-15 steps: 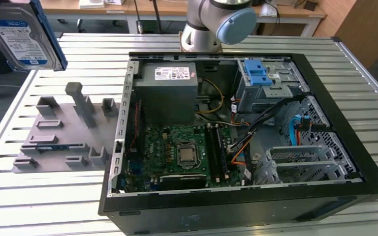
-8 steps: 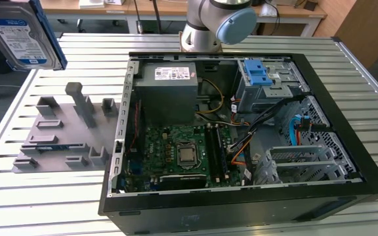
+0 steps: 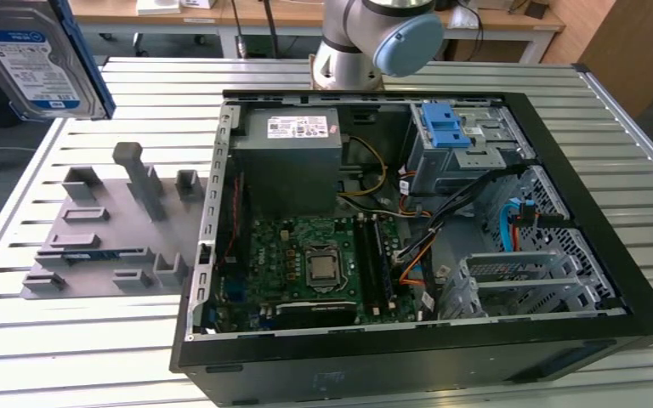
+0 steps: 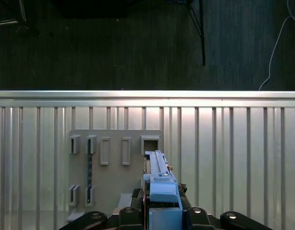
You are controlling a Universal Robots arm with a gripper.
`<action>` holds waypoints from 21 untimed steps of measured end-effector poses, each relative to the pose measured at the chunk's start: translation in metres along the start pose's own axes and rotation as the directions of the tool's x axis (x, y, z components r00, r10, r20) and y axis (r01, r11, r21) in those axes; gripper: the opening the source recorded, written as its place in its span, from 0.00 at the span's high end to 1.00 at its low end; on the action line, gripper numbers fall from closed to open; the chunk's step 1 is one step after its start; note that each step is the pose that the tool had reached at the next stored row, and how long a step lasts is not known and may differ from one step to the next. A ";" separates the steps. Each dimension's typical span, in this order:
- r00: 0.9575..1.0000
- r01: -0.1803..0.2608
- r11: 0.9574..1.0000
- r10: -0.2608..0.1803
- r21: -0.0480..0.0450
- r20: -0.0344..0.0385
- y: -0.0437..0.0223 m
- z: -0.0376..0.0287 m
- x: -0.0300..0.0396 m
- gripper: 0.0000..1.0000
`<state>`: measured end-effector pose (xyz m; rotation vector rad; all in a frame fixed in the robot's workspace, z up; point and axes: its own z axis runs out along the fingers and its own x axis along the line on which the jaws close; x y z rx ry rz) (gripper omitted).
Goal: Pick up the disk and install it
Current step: 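Pick up the disk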
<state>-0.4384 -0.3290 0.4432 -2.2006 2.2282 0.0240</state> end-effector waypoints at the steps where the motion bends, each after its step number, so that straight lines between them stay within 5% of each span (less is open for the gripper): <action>1: 1.000 0.000 1.000 0.000 0.000 0.000 0.0000 -0.0003 0.0000 0.64; 21: 1.000 0.000 1.000 0.000 0.000 0.000 0.0000 -0.0074 -0.0001 0.64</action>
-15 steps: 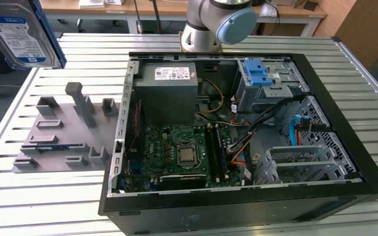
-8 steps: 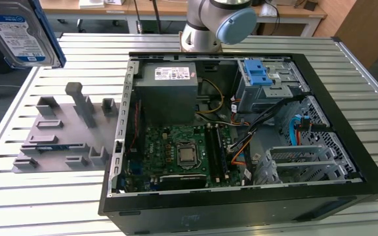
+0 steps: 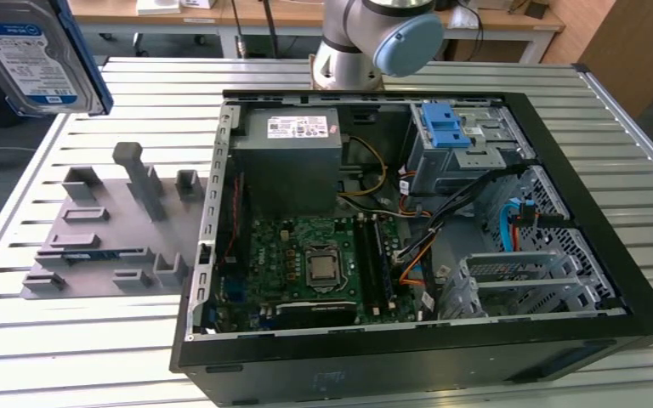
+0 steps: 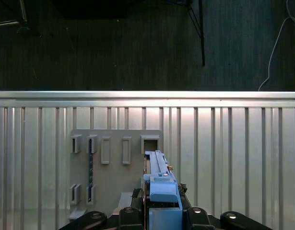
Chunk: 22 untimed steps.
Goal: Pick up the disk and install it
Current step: 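Pick up the disk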
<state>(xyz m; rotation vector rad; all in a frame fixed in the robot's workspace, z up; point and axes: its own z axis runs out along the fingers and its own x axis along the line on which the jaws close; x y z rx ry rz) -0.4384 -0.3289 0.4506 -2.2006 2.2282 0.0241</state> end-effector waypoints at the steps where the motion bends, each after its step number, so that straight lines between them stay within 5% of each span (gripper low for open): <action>1: 1.000 0.000 1.000 0.000 0.000 0.000 0.0000 -0.0003 0.0000 0.64; 22: 1.000 0.000 1.000 0.000 0.000 0.000 0.0000 -0.0111 -0.0002 0.64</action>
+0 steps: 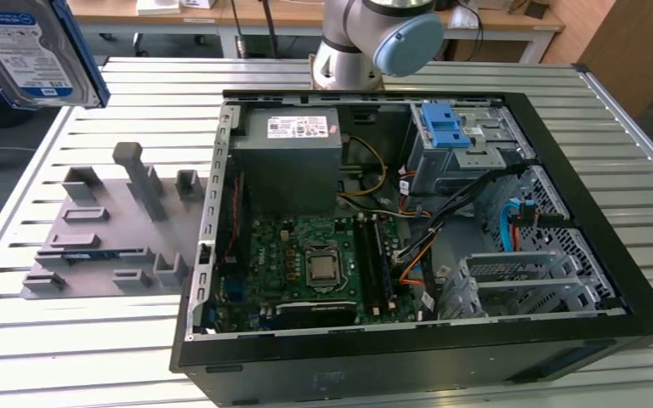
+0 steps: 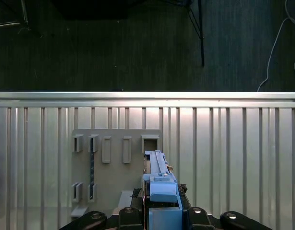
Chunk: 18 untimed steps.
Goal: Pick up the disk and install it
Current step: 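Pick up the disk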
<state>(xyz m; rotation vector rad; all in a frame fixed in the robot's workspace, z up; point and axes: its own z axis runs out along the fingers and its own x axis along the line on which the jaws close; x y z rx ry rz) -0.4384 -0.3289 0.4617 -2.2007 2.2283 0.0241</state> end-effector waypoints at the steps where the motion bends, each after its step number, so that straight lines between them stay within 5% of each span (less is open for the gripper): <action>1: 1.000 0.000 1.000 0.000 0.000 0.000 0.0000 -0.0005 0.0000 0.64; 18: 1.000 0.000 1.000 0.000 0.000 0.000 0.0000 -0.0072 -0.0001 0.64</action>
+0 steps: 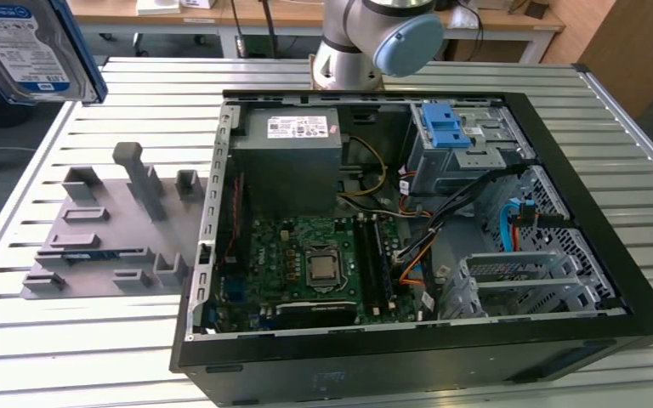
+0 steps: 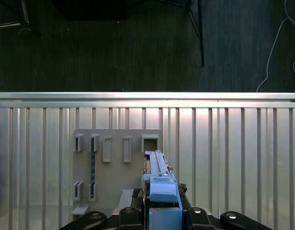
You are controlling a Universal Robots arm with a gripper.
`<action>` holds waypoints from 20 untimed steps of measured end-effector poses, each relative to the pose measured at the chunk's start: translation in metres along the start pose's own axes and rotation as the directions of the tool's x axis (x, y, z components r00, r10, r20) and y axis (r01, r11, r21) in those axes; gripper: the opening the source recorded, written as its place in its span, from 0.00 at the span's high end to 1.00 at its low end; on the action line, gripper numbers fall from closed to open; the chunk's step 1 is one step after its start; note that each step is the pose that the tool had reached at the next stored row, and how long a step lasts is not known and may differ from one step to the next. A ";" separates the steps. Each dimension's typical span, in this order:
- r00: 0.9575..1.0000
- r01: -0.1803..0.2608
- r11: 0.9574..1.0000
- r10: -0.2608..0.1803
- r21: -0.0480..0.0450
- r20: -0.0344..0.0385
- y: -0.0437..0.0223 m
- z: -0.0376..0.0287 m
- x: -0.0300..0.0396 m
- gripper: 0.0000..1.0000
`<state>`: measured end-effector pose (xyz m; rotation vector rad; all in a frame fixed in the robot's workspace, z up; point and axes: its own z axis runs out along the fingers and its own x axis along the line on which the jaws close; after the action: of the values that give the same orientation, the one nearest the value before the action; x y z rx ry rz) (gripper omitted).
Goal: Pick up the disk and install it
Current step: 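Pick up the disk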
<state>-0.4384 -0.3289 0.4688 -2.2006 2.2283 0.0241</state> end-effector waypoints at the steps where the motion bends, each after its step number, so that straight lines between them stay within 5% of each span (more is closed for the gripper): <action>1: 1.000 0.000 1.000 0.000 0.000 0.000 0.0000 -0.0004 0.0000 0.64; 13: 1.000 0.000 1.000 0.000 0.000 0.000 0.0000 -0.0093 -0.0002 0.64; 20: 1.000 0.000 1.000 0.000 0.000 0.000 0.0001 -0.0201 -0.0004 0.64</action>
<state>-0.4384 -0.3289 0.4890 -2.2006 2.2282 0.0241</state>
